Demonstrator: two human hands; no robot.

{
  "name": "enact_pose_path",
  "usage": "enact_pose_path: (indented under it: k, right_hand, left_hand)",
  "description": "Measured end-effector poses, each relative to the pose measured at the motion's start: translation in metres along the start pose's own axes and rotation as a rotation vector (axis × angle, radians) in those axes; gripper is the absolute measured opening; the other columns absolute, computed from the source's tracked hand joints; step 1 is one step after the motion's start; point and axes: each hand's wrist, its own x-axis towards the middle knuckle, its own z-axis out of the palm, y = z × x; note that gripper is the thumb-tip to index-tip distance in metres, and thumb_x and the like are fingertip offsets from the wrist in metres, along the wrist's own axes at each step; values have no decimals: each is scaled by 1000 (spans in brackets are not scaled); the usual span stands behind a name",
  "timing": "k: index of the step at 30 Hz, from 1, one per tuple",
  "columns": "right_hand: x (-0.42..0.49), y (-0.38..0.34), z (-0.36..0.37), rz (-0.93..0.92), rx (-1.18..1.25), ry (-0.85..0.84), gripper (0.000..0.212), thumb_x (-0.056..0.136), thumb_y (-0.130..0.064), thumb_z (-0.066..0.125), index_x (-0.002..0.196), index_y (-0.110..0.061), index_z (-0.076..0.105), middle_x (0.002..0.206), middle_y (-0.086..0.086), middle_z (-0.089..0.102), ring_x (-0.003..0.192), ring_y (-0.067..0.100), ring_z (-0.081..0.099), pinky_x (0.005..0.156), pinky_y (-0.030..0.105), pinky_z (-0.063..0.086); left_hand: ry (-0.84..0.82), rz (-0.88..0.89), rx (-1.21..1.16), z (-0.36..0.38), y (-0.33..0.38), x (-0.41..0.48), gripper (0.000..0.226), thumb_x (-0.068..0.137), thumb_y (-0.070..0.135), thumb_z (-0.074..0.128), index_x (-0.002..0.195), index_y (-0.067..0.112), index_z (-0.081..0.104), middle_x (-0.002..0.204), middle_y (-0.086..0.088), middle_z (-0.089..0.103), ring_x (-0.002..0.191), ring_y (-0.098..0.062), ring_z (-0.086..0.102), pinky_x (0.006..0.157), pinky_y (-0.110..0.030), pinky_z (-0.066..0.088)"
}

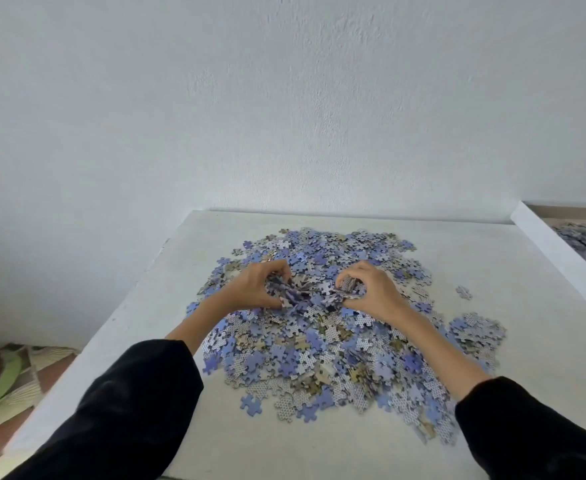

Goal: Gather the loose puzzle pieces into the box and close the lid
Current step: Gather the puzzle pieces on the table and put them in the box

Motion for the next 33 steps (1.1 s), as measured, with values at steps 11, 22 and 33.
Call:
enact_pose_path:
  k: [11, 22, 33]
  right_hand:
    - [12, -13, -25, -60, 246, 68, 21, 74, -17, 74, 89, -23, 61, 105, -11, 58, 108, 10, 51, 104, 32, 27]
    - [13, -21, -28, -154, 255, 95, 21, 72, -13, 75, 85, -23, 62, 93, -19, 59, 95, 7, 54, 99, 34, 35]
    - [3, -3, -58, -191, 235, 153, 19, 73, -15, 76, 84, -23, 62, 91, -21, 59, 91, 1, 52, 96, 32, 34]
  left_hand:
    - [96, 4, -164, -10, 10, -6, 27, 75, 33, 72, 99, 37, 61, 106, 26, 60, 102, 13, 54, 88, 3, 33]
    - [116, 29, -257, -10, 16, -1, 18, 76, 26, 74, 91, 22, 67, 95, 19, 65, 101, 1, 58, 107, -39, 35]
    - [59, 124, -244, 8, 63, 17, 14, 79, 17, 73, 90, 19, 65, 92, 11, 65, 92, -3, 62, 96, -26, 44]
